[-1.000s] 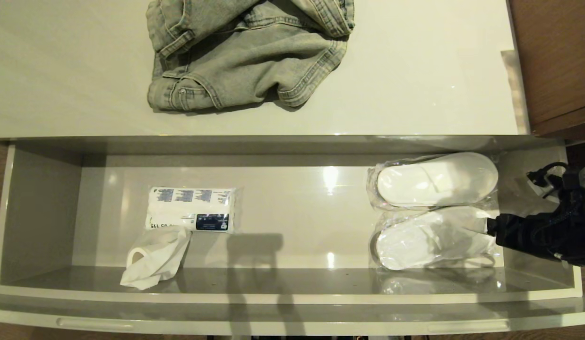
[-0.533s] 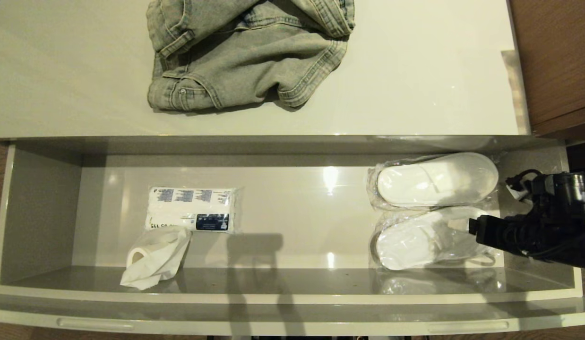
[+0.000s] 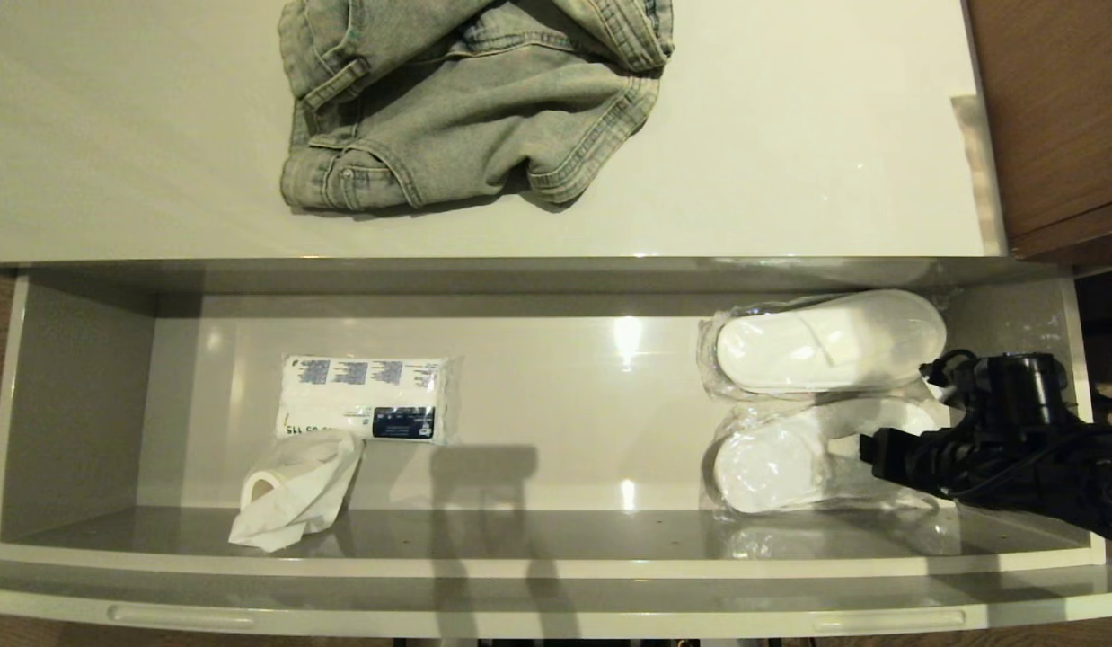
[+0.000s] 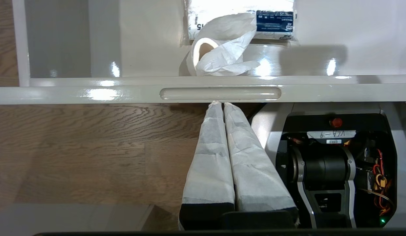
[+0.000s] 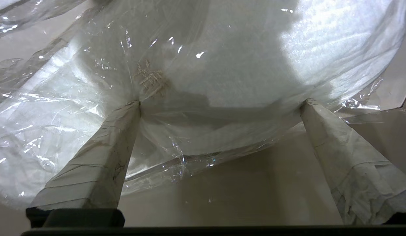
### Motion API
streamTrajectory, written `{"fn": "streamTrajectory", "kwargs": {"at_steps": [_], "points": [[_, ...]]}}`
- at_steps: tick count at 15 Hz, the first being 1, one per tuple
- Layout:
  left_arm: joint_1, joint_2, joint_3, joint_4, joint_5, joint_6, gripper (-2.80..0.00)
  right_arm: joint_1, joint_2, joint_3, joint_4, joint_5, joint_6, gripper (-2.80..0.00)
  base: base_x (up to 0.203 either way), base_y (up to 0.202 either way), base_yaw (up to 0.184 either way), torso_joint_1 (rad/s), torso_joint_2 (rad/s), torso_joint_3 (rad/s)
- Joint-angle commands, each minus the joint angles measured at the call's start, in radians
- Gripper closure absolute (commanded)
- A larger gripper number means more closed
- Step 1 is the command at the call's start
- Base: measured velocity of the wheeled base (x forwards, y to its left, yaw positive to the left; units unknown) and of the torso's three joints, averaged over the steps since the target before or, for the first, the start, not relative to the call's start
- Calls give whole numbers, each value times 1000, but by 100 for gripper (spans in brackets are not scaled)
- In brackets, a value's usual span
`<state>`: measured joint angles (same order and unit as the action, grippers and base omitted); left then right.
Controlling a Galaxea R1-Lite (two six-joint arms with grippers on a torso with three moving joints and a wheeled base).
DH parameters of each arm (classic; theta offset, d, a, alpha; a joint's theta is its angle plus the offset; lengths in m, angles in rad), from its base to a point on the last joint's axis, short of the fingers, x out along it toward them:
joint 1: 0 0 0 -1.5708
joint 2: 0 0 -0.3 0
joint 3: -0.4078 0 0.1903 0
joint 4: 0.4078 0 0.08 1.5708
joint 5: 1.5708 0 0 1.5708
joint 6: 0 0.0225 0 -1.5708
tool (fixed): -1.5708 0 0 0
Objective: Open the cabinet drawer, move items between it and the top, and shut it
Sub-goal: Take out the disposable slippers from the drawer
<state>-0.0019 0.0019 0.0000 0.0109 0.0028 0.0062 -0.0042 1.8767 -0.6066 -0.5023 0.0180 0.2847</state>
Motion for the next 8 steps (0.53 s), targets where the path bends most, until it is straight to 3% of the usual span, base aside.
{"fn": "streamTrajectory", "kwargs": {"at_steps": [1,8], "points": [[0,0,1,0,0,0,0,25,81,-5,-38,-26,4,-280,0,0,0,0,0,0],[0,0,0,0,0,0,0,29,78,6,-47,-24,5,-280,0,0,0,0,0,0]]}}
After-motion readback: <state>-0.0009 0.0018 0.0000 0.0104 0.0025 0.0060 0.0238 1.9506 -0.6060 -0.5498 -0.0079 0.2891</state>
